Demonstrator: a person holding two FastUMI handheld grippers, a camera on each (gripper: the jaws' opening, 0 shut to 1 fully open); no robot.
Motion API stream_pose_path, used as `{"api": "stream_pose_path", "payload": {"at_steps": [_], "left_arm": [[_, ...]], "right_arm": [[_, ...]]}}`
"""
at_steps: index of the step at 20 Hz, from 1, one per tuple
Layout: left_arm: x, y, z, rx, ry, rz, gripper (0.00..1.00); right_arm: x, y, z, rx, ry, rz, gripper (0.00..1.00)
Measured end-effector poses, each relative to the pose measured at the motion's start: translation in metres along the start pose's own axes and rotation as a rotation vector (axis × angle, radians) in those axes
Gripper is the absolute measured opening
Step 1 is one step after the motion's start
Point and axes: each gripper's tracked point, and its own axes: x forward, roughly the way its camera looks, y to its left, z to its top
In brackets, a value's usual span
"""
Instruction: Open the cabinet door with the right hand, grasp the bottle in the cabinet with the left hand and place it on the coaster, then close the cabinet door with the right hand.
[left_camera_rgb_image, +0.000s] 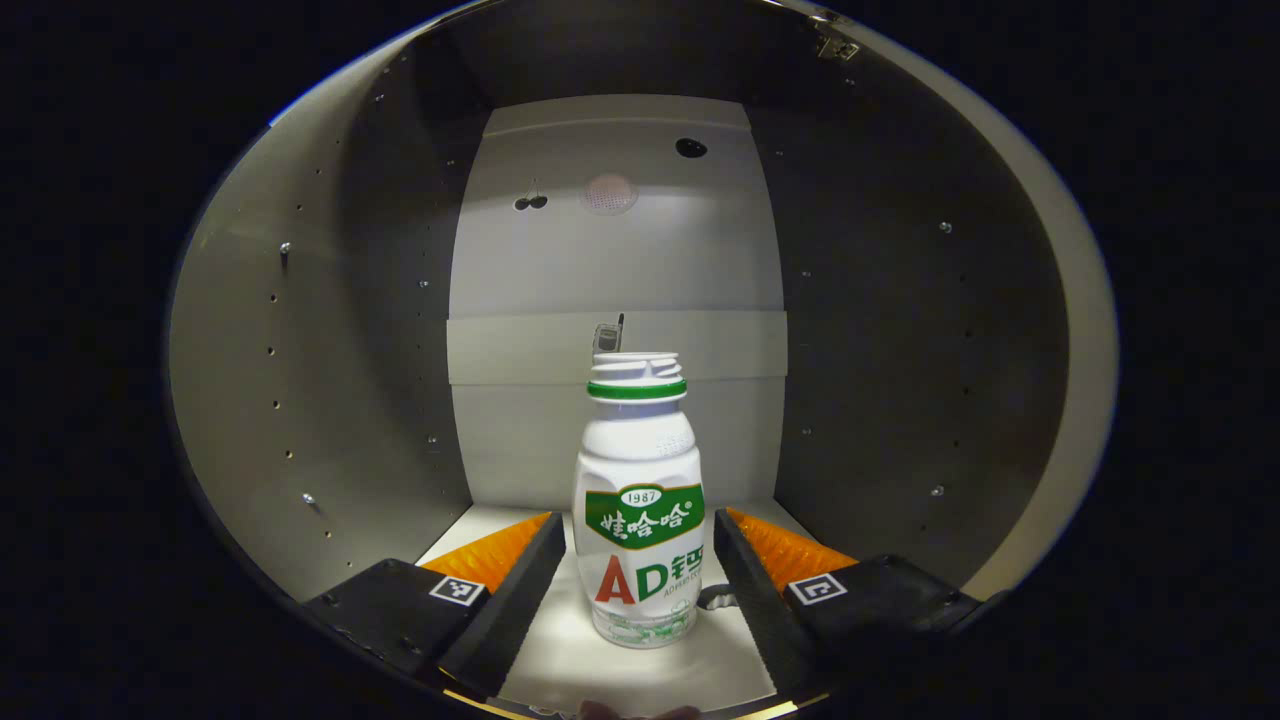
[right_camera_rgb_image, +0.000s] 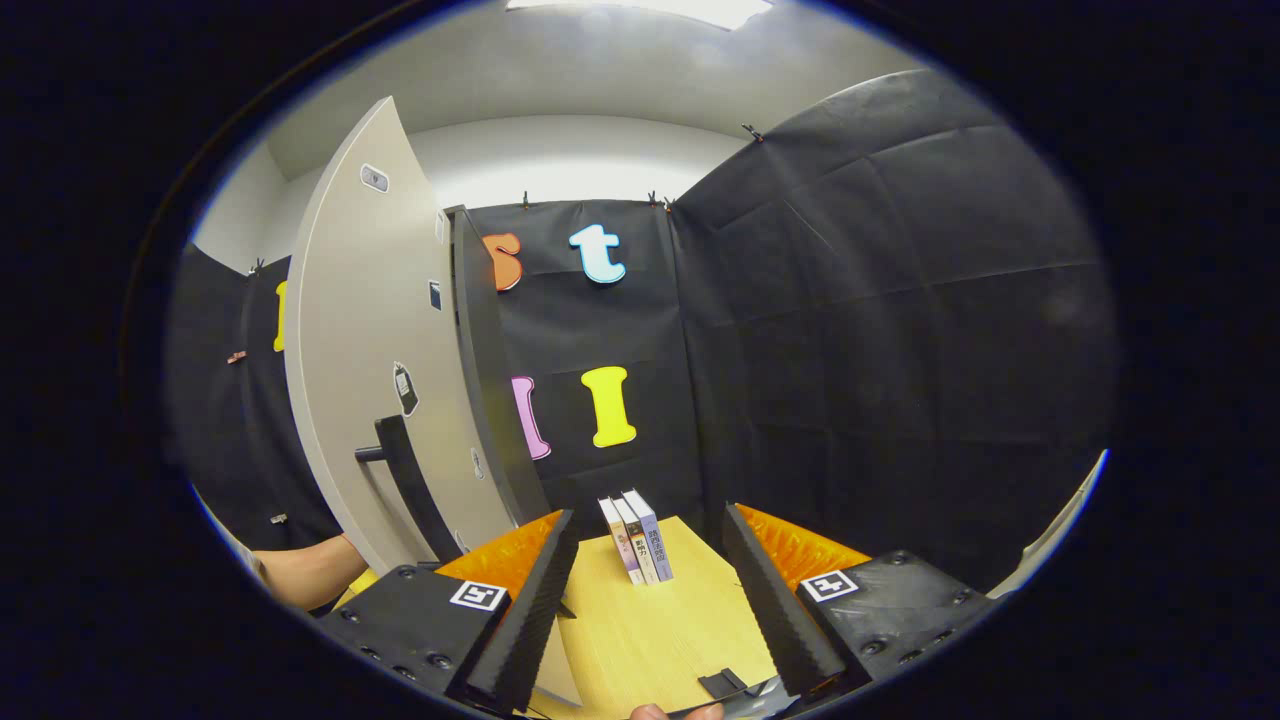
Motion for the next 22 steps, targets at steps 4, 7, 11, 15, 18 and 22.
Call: {"api": "stream_pose_path", "payload": {"at_steps": [4, 7, 11, 15, 18, 22], "left_arm": [[0.001, -0.002, -0.002, -0.022, 0.013, 0.002, 0.84], [0.008, -0.001, -0.006, -0.018, 0.022, -0.011, 0.75], [-0.001, -0.001, 0.006, -0.03, 0.008, -0.02, 0.75], [-0.012, -0.001, 0.018, -0.02, -0.019, -0.028, 0.75], [-0.021, -0.002, 0.026, -0.004, -0.038, -0.032, 0.75], [-0.024, 0.0, 0.027, -0.006, -0.055, -0.019, 0.75]], "right_arm": [[0.004, -0.003, -0.002, 0.006, 0.006, -0.001, 0.91], [0.002, -0.001, -0.001, 0.009, 0.006, 0.01, 0.91], [0.0, 0.001, 0.0, 0.01, 0.007, 0.025, 0.91], [0.0, 0.001, 0.001, 0.006, -0.007, 0.016, 0.91], [-0.001, 0.005, 0.005, -0.002, -0.024, 0.026, 0.91], [0.0, 0.014, 0.007, -0.01, -0.055, 0.06, 0.93]]}}
